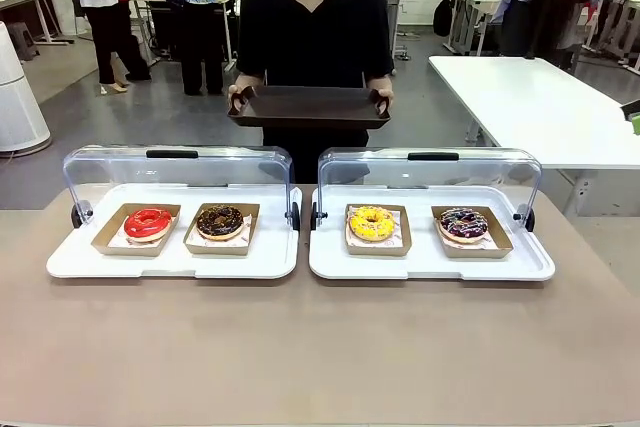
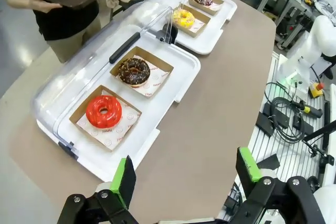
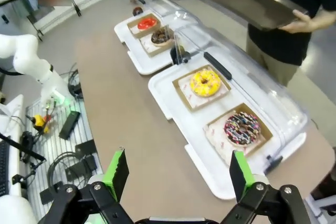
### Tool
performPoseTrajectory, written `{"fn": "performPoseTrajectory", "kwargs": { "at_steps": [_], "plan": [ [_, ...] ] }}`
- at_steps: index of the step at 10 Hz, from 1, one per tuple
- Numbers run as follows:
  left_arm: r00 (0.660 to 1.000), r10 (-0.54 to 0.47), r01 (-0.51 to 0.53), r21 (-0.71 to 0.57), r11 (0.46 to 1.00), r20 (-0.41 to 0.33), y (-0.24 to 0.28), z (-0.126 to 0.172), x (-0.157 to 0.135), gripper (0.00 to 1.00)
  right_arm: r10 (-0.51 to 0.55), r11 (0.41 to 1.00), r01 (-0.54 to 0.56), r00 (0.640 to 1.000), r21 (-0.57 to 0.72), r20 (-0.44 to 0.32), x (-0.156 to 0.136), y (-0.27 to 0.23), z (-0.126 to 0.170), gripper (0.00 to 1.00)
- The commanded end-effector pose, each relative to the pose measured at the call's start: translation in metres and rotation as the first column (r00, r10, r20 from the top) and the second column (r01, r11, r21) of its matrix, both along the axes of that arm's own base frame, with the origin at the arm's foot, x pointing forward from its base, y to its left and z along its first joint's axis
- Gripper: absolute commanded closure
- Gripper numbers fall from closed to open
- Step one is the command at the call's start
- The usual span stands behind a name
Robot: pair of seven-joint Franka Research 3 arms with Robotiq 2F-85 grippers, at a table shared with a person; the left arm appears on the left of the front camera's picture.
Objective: Provide the desired donut to the person.
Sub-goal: Pick up and lift the Paper togo box containing the Donut pointed at by the person.
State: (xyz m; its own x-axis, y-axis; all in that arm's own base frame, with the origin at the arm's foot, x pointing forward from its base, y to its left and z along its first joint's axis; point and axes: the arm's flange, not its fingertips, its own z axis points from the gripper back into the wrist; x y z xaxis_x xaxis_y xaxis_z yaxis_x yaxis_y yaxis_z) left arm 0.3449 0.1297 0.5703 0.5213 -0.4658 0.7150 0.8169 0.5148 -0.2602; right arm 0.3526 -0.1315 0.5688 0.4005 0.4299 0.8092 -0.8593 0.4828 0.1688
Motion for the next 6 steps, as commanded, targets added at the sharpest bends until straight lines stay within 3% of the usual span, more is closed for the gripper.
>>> {"fn": "performPoseTrajectory", "kwargs": {
  "at_steps": [1, 6],
  "plan": [
    [1.0, -0.008, 0.008, -0.002, 1.0, 0.005, 0.009, -0.004, -0.009, 0.0, -0.006, 1.0, 0.006, 0.999, -0.013, 0.033, -0.007, -0.007, 0.004, 0.0],
    [1.0, 0.016, -0.016, 0.008, 1.0, -0.01, 0.021, -0.01, -0.026, 0.0, 0.0, 1.0, 0.001, 0.998, -0.027, 0.059, -0.026, -0.02, 0.008, 0.0]
  ]
}}
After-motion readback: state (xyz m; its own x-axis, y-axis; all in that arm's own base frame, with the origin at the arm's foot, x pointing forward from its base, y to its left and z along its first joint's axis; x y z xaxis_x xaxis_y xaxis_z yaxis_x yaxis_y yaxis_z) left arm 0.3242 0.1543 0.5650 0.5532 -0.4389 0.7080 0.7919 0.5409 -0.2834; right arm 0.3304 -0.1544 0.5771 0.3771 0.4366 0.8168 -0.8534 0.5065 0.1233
